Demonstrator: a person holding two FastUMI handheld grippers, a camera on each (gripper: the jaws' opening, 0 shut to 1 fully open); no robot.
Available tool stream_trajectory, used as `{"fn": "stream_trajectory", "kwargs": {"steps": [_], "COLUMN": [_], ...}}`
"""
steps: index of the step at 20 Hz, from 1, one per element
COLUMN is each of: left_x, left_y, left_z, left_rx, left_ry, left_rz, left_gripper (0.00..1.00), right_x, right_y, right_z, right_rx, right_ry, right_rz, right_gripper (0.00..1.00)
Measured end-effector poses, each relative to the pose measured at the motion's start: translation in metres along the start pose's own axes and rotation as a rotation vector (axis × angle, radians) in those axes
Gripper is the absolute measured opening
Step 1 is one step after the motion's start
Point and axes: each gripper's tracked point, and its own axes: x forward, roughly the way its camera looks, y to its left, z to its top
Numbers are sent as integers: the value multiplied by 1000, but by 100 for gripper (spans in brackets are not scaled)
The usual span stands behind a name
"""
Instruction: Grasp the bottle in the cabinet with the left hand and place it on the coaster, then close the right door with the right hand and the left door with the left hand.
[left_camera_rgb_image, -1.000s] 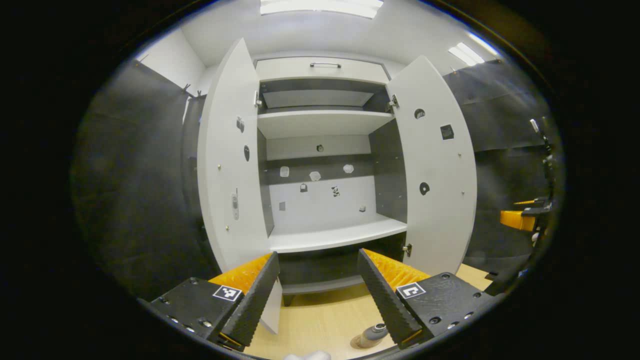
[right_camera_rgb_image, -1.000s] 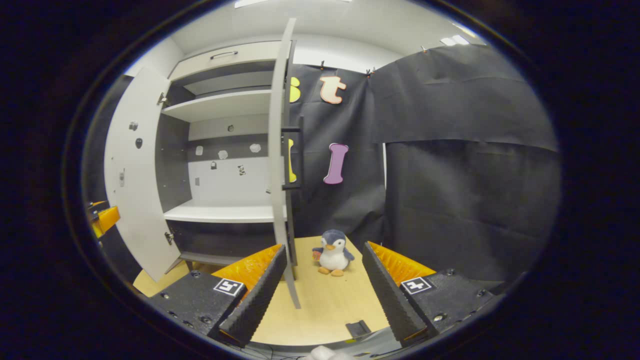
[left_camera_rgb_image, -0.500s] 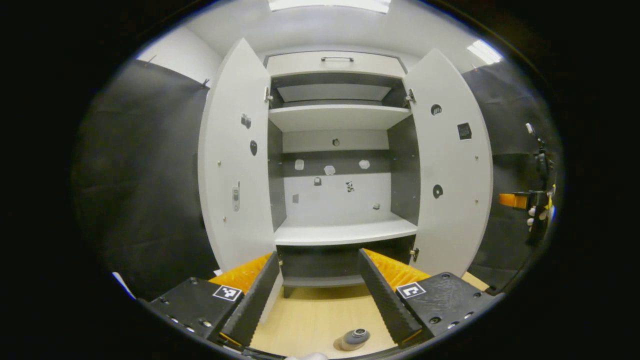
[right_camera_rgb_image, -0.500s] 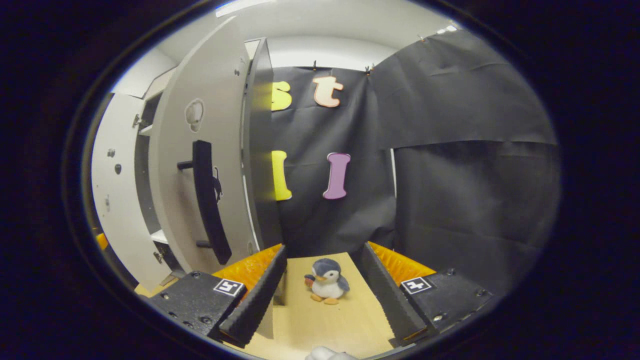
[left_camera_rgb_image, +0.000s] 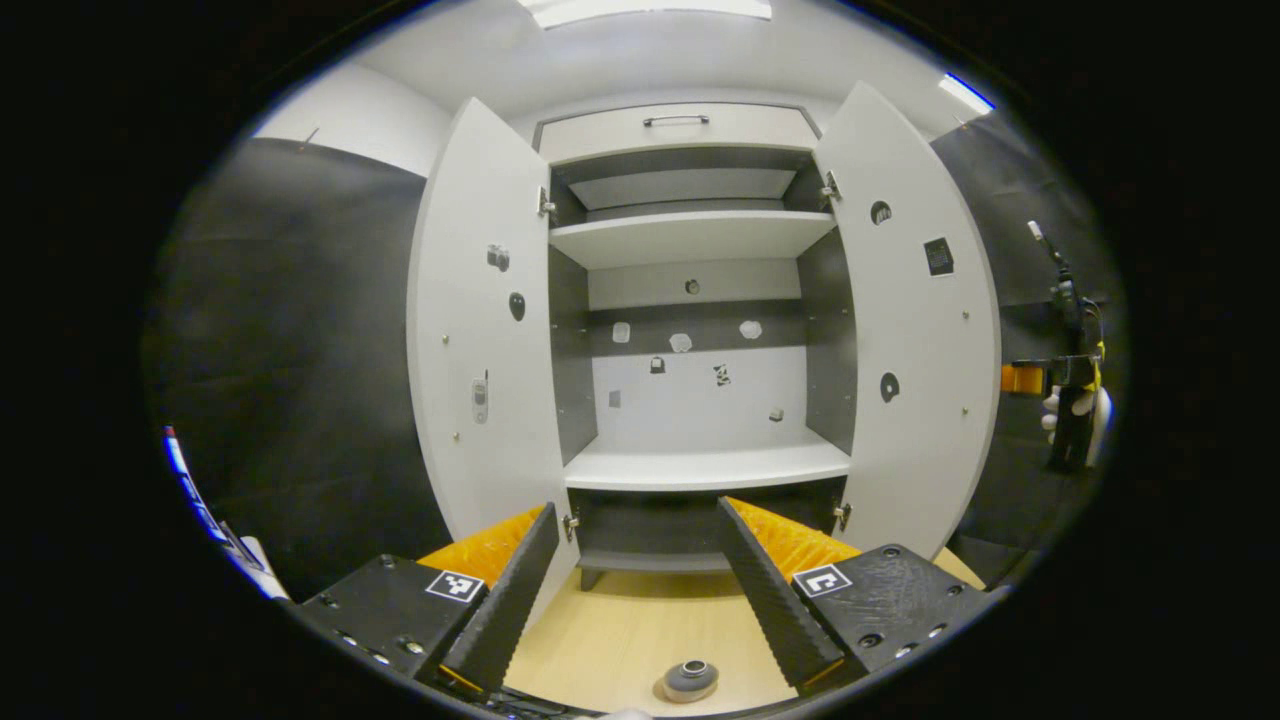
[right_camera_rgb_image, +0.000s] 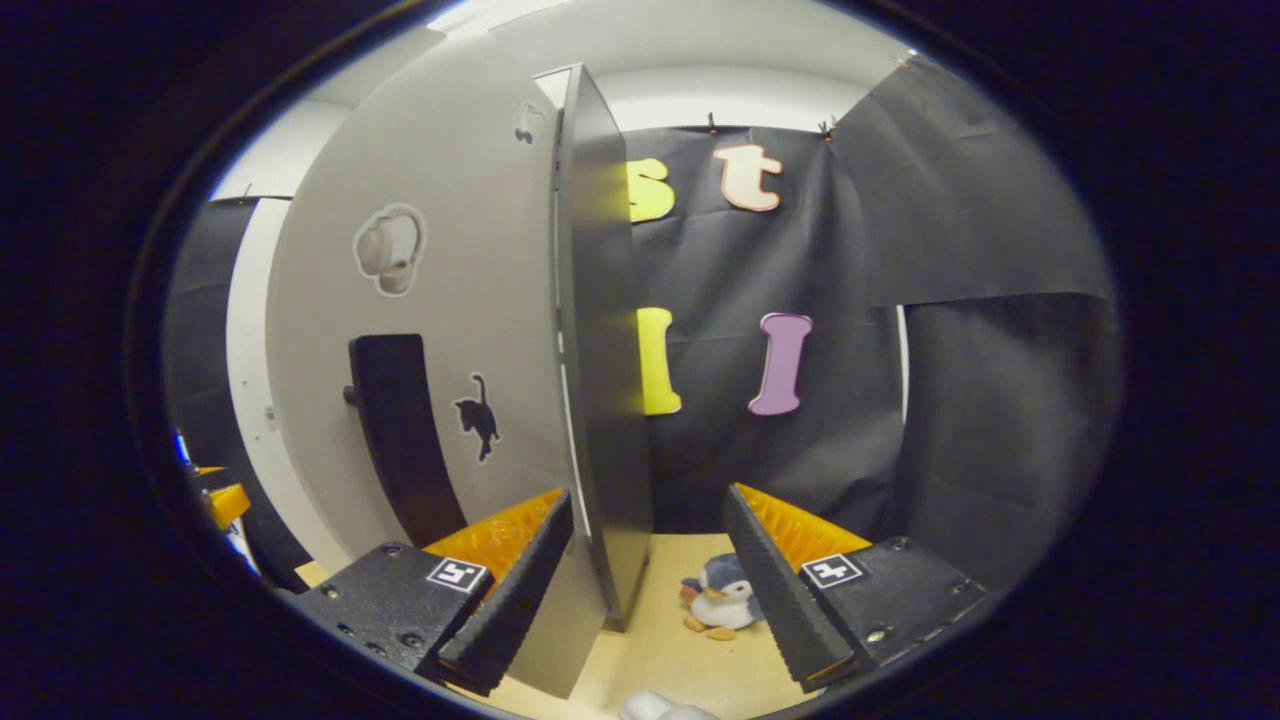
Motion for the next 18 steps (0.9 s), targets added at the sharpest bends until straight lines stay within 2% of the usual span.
{"fn": "stream_trajectory", "kwargs": {"steps": [2, 4, 6, 8, 9, 10, 13, 17, 18], "left_x": [-5, -6, -5, 1, 3, 6, 12, 23, 25], "left_y": [3, 5, 5, 5, 5, 6, 10, 27, 31], "left_z": [-2, -6, -9, -10, -11, -10, -8, -9, -9], "left_rx": [-3, -7, -11, -10, -6, -3, -2, 11, 11], "left_ry": [2, 9, 16, 21, 22, 21, 16, 22, 24], "left_rz": [26, 38, 29, 5, -9, -23, -80, -131, -142], "left_gripper": [96, 96, 96, 96, 96, 96, 96, 96, 96], "right_x": [5, 5, 6, 4, 4, 3, 1, -3, -3], "right_y": [1, 2, 3, 2, 1, 3, 10, 37, 42], "right_z": [2, -1, -2, 0, 1, 0, -1, -5, -5], "right_rx": [-18, -13, -1, -5, -11, -17, -19, -19, -18], "right_ry": [7, 27, 43, 40, 35, 32, 28, 30, 29], "right_rz": [14, 27, 24, -2, -20, -37, -86, -127, -138], "right_gripper": [96, 98, 95, 98, 94, 98, 97, 95, 98]}}
